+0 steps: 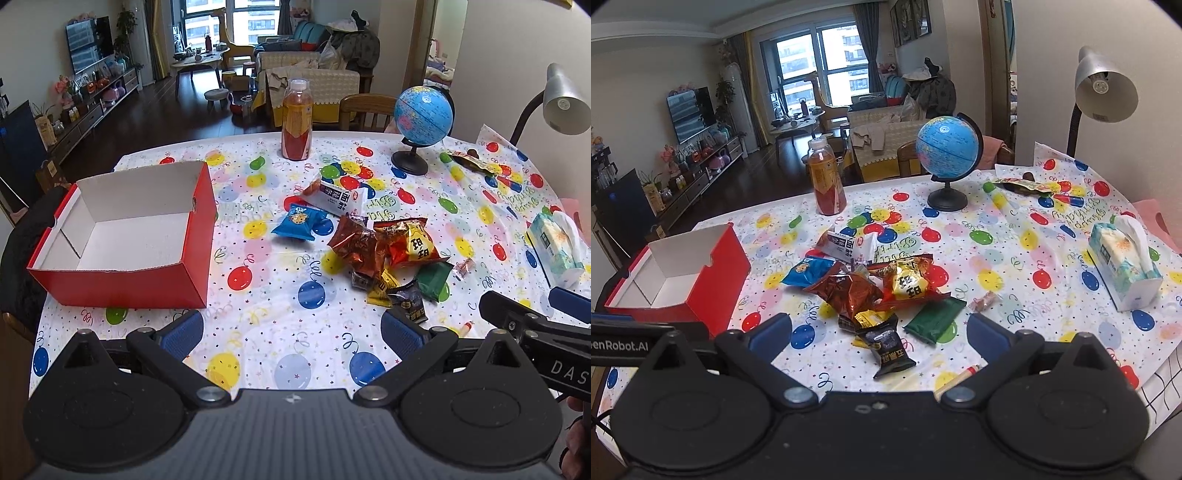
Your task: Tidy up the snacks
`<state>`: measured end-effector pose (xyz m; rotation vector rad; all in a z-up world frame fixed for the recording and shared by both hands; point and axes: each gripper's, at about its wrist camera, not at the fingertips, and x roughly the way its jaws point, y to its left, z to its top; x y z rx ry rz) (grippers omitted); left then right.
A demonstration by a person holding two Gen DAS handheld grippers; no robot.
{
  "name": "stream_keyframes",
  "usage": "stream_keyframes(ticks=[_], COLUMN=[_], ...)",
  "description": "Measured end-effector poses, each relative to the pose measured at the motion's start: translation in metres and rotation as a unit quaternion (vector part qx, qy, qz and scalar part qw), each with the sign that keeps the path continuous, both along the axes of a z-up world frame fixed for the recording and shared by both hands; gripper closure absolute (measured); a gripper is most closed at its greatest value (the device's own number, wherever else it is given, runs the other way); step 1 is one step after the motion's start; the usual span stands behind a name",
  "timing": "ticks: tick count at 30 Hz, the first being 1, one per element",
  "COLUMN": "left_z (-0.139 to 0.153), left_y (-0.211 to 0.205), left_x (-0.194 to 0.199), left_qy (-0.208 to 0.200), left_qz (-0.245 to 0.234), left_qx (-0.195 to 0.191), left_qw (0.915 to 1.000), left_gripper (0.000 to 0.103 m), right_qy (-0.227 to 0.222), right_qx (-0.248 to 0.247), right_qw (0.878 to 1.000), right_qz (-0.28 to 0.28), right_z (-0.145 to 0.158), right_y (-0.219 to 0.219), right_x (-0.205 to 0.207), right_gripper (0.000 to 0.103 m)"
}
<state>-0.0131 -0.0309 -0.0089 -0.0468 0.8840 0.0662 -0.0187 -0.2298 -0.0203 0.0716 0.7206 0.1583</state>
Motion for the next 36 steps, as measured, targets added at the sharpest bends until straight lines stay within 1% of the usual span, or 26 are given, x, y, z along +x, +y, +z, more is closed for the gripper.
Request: stream_keyframes(ticks=[27,36], left_z=[0.005,0.019], left_y=[-0.005,-0.014], left_x=[-0.011,-0.006], left_qy=[-0.003,-0.014], left_qz=[0.001,-0.011], left_qx=[0.002,0.006], left_qw=[1.0000,0.9998], left_gripper=[0.000,0.000], right_qy=[-0.004,-0.015], right_qx=[0.001,0.004], right_qw=[1.000,1.000], right_qz=[0.001,-0.005], right_z=[0.006,0.013], right_y=[-0.007,-0.016], right_x=[-0.005,-0.003], right_gripper=[0.004,0.004])
